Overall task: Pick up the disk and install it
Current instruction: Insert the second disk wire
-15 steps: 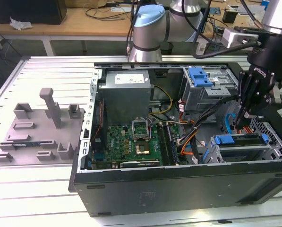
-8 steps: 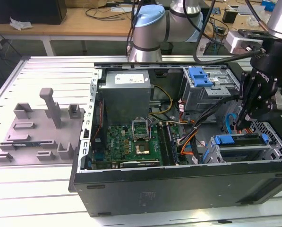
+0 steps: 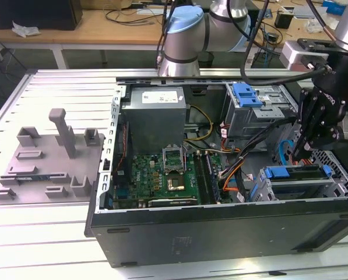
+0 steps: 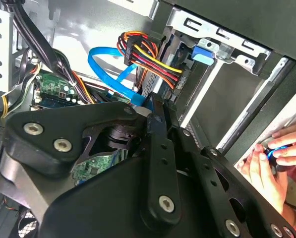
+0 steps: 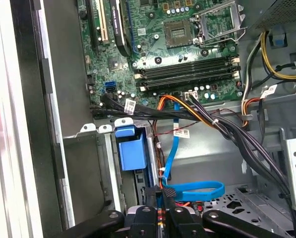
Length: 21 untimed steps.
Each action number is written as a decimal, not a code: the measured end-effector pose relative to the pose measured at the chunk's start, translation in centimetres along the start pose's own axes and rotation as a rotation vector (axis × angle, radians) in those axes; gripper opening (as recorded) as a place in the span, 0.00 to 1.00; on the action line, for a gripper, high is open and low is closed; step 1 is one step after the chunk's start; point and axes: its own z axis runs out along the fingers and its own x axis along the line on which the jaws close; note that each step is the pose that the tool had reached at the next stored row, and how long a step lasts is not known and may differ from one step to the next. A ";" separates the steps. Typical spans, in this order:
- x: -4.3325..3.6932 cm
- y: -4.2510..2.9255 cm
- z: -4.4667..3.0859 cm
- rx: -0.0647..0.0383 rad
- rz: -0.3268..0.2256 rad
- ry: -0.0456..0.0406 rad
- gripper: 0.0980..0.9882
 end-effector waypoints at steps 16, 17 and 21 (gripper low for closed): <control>1.23 -0.17 0.12 0.022 -0.044 -0.0311 0.07; 1.24 -0.12 0.15 0.022 -0.044 -0.0311 0.07; 1.26 0.09 0.25 0.026 -0.045 -0.0318 0.07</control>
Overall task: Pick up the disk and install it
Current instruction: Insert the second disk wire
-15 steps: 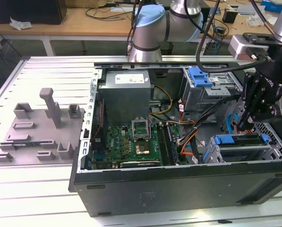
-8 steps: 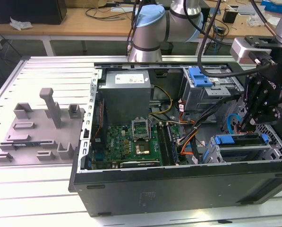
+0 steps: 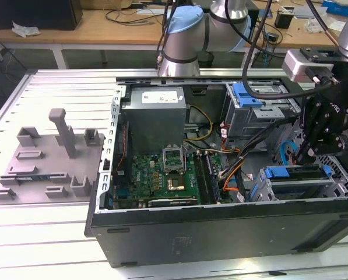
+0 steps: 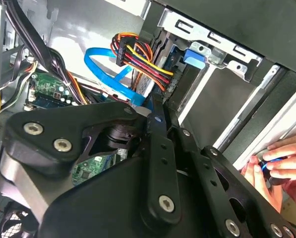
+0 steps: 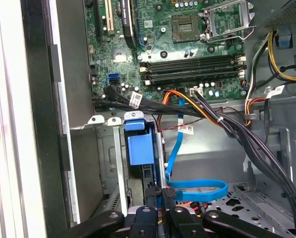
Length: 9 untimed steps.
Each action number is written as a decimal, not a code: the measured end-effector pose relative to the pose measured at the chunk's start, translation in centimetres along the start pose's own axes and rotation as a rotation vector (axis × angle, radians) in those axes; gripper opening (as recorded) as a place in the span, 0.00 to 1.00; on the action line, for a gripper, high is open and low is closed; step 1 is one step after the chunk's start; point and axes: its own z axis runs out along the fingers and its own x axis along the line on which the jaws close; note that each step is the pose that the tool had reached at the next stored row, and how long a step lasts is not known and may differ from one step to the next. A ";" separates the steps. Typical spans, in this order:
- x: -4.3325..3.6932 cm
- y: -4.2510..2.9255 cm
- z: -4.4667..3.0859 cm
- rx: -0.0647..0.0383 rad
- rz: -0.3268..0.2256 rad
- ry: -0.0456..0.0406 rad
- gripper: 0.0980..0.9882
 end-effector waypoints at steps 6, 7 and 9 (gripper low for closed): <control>0.61 -0.05 0.05 0.012 -0.016 -0.0053 0.07; 0.67 -0.06 0.05 0.012 -0.017 -0.0055 0.07; 0.75 -0.05 0.09 0.012 -0.018 -0.0063 0.07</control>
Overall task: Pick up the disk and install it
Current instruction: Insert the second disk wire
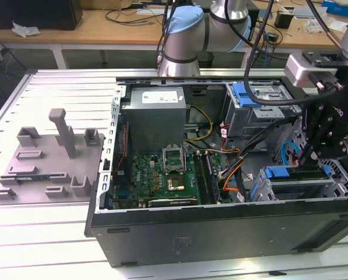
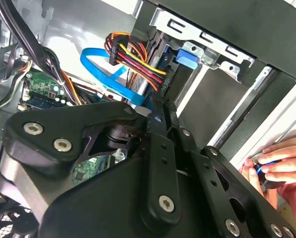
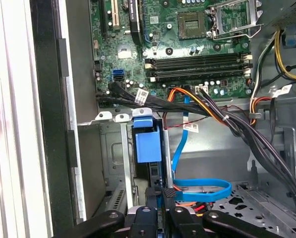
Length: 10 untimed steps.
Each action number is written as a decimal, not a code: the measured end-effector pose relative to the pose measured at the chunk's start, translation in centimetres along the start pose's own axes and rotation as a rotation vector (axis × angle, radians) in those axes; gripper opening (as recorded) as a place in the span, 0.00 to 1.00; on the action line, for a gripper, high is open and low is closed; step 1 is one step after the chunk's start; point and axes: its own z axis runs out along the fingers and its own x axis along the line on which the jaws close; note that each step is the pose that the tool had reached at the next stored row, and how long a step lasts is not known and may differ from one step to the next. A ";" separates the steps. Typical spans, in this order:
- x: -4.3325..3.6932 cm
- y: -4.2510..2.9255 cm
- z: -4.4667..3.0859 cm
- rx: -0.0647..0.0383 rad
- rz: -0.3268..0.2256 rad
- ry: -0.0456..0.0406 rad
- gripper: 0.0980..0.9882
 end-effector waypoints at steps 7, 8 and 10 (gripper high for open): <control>0.02 0.02 0.03 0.000 -0.001 0.0001 0.07; 0.02 0.02 0.03 0.000 -0.001 0.0000 0.07; 0.02 0.03 0.03 0.000 -0.002 0.0000 0.07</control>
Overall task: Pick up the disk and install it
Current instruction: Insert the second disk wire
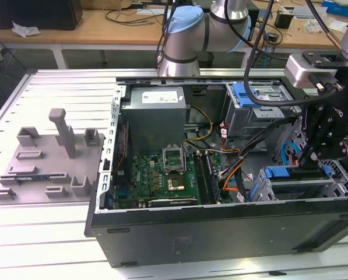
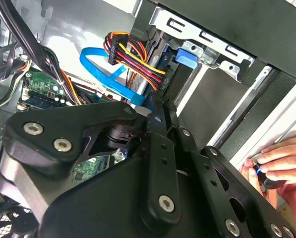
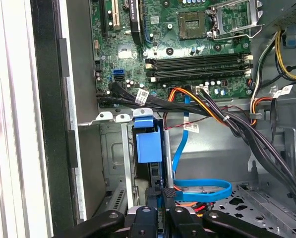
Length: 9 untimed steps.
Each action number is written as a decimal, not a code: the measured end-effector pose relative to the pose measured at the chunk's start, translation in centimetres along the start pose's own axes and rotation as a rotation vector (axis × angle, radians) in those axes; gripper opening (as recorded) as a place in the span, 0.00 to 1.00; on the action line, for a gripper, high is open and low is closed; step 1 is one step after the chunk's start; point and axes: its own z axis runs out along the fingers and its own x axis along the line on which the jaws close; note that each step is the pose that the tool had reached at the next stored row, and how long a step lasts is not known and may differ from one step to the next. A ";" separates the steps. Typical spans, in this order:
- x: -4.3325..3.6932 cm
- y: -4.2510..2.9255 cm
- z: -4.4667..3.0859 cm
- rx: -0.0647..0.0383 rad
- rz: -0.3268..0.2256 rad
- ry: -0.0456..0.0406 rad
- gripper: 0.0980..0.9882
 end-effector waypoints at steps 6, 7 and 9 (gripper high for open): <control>-0.14 0.05 0.06 0.000 0.000 0.0001 0.07; -0.24 0.07 0.08 0.000 0.000 0.0000 0.07; -0.31 0.09 0.11 0.000 0.000 -0.0001 0.07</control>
